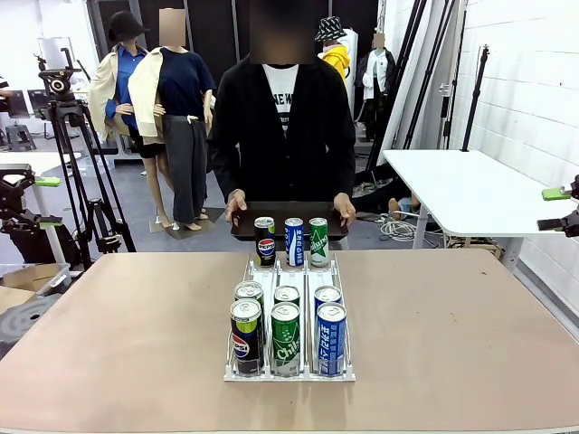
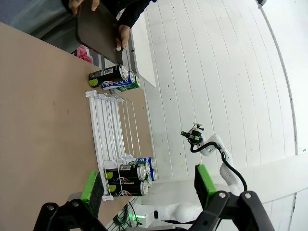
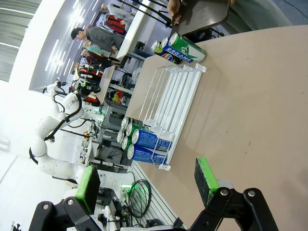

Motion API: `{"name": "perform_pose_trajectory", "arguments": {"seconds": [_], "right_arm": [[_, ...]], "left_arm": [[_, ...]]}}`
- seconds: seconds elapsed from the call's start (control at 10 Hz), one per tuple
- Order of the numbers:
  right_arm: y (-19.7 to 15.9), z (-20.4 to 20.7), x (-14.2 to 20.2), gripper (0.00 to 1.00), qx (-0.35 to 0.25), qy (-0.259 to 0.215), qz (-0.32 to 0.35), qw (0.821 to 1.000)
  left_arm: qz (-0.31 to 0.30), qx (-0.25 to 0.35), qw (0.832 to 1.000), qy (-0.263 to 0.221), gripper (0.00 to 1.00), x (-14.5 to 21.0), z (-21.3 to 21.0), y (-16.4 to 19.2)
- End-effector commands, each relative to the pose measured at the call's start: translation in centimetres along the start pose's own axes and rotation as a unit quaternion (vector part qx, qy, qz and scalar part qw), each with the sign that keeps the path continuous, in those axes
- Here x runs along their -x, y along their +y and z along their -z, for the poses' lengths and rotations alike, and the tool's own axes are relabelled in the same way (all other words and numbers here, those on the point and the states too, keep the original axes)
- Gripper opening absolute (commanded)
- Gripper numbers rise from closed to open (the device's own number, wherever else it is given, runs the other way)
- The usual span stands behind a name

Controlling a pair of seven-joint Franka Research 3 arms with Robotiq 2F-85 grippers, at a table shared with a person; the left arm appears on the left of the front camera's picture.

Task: Retrieve and hand over the desired beverage to the person.
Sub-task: Pick up a can of the same type that the person held from the Automatic Can Dispenser.

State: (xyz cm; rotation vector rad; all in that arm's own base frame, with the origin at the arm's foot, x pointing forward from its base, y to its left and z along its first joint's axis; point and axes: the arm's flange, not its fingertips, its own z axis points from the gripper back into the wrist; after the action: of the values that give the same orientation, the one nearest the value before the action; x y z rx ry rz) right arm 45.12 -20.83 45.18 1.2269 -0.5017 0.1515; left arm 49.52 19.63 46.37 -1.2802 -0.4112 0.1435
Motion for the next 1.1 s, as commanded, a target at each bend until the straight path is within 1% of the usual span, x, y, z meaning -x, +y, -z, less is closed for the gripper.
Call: {"name": "perform_pose_trajectory", "arguments": {"seconds": [0.0, 0.2, 0.6, 1.0], "right_arm": [[0.3, 0.0, 0.0, 1.0, -0.025, 0.007, 0.002, 1.0], [1.7, 0.6, 0.2, 1.0, -0.037, 0.026, -0.001, 0.999], [5.3, 2.9, 1.4, 1.0, -0.016, 0.068, -0.025, 0.997], [9.5, 8.0, 3.5, 1.0, 0.023, 0.117, -0.058, 0.991]], "left_arm": [[-0.001, 0.0, 1.0, 0.0, 1.0, 0.0, 0.0, -0.1], [-0.001, 0.0, 1.0, 0.0, 1.0, 0.0, 0.0, -0.1], [-0.001, 0.0, 1.0, 0.0, 1.0, 0.0, 0.0, -0.1], [-0.001, 0.0, 1.0, 0.0, 1.0, 0.0, 0.0, -0.1]]}}
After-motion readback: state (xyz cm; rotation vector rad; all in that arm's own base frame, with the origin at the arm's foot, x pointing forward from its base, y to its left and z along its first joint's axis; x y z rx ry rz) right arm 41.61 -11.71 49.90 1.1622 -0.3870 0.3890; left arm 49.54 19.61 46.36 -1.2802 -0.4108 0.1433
